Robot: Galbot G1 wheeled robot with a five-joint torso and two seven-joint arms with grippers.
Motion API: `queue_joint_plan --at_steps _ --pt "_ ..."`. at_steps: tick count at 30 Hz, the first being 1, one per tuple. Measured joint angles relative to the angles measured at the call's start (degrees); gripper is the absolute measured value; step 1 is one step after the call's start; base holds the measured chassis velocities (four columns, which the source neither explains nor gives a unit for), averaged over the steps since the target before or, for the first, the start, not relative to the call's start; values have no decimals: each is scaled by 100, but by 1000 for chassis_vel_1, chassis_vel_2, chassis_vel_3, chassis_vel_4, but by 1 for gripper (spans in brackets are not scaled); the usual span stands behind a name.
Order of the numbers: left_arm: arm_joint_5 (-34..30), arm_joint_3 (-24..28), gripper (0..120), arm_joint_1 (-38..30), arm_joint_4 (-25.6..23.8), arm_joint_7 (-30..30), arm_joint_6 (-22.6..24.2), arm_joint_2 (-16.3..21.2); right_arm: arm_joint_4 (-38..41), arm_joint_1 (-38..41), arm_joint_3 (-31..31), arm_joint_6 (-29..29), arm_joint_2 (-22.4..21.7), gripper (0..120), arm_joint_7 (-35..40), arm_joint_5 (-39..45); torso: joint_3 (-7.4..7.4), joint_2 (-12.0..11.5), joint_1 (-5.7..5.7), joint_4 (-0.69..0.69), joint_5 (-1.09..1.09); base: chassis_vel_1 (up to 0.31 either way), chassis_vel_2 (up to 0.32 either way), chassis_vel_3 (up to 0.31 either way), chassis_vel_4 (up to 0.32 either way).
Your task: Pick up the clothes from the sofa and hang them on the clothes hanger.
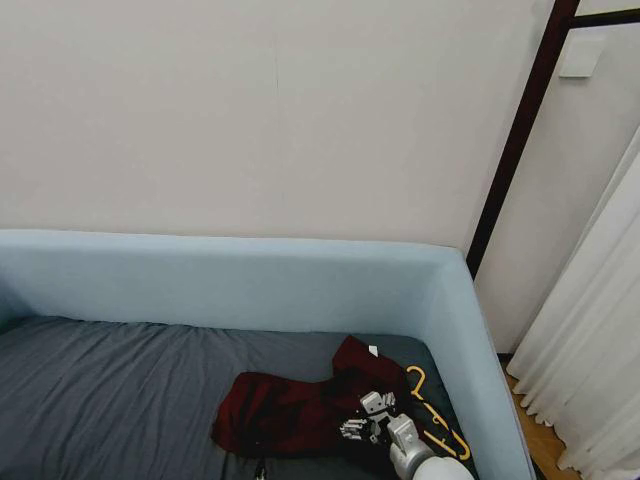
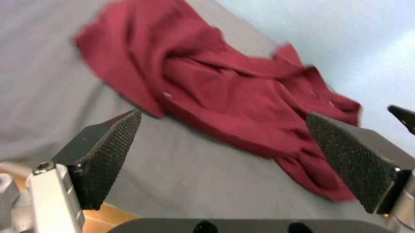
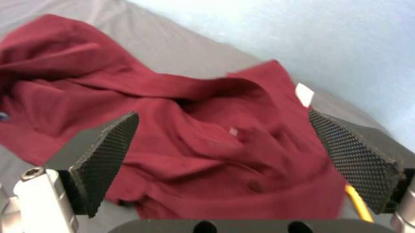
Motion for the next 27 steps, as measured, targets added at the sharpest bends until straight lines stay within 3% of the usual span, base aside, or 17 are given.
queue_joint_plan --at_steps 3,5,7,10,13,19,22,27 --pt "-593 294 100 -498 211 354 242 595 111 -218 276 -44 -86 100 36 100 0 0 0 -1 2 0 0 0 0" --pt "-826 458 100 -725 323 470 311 730 153 -285 360 -63 -127 100 52 152 0 0 0 -2 1 0 0 0 0" --pt "-1532 886 100 -1205 573 757 409 938 214 -385 497 -85 -221 100 79 252 0 0 0 -1 1 0 0 0 0" --pt "-2026 1249 100 -1517 714 862 442 962 257 -452 613 -108 -287 100 103 348 0 0 0 -2 0 0 0 0 0" --pt "-2436 1585 100 -1831 1031 830 327 730 298 -518 730 -170 -320 100 165 490 1 0 0 0 1 0 0 0 0" --pt "-2844 1631 100 -2045 1366 666 181 328 354 -622 826 -225 -394 100 233 644 1 0 0 0 2 0 0 0 0" --pt "-3152 1550 100 -2232 1775 542 151 -110 395 -679 899 -253 -500 100 295 800 0 0 0 0 2 0 0 0 0" --pt "-3234 1655 99 -2481 2333 601 139 -384 446 -678 919 -292 -621 100 351 941 1 0 0 0 1 0 0 0 0"
